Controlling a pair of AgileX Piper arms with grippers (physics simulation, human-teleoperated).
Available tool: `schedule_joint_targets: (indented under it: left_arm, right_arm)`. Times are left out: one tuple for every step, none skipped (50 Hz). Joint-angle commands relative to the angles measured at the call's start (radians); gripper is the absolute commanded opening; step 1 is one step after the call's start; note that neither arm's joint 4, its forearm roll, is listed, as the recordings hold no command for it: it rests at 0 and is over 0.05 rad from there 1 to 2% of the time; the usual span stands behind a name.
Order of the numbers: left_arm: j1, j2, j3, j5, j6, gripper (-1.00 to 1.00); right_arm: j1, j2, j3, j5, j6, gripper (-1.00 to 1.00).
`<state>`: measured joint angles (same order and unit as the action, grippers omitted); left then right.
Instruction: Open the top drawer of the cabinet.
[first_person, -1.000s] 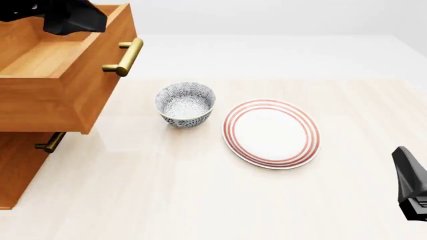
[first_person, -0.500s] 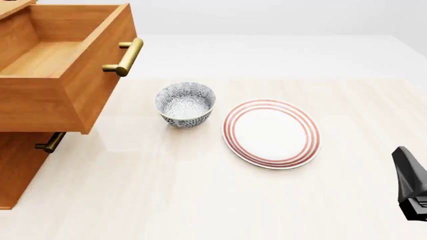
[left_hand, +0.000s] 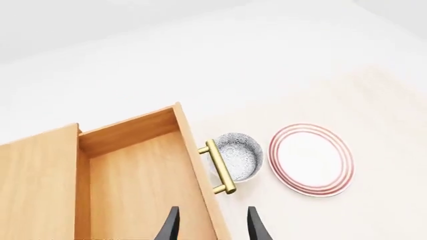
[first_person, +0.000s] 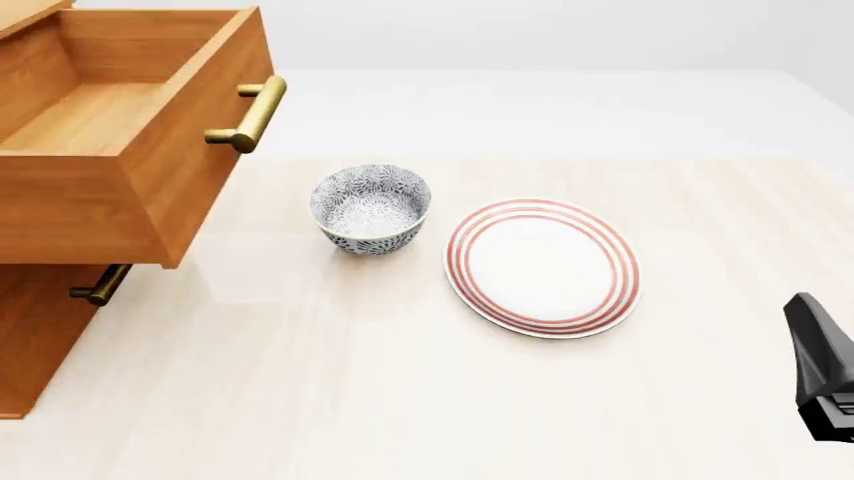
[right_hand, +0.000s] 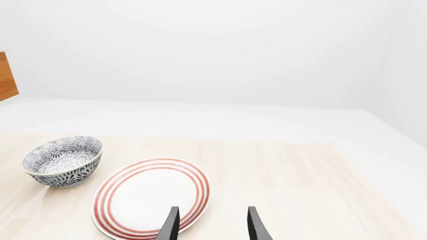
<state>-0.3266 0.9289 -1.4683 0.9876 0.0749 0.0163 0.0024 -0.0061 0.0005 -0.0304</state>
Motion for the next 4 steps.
schedule_joint_targets:
  left_arm:
    - [0.015,-0.032,-0.026,0.017,-0.002,1.0]
    - [0.013,-0.033,-0.027,0.017,-0.002,1.0]
    - [0.013,-0.034,-0.028,0.019,-0.001,1.0]
    - [0.014,-0.039,-0.031,0.022,0.0,1.0]
  right_arm:
    - [0.0,0.0,0.0,0.0,0.0,1.0]
    - [0.0,0.0,0.0,0.0,0.0,1.0]
    - [0.0,0.0,0.0,0.0,0.0,1.0]
    - [0.0,0.0,0.0,0.0,0.0,1.0]
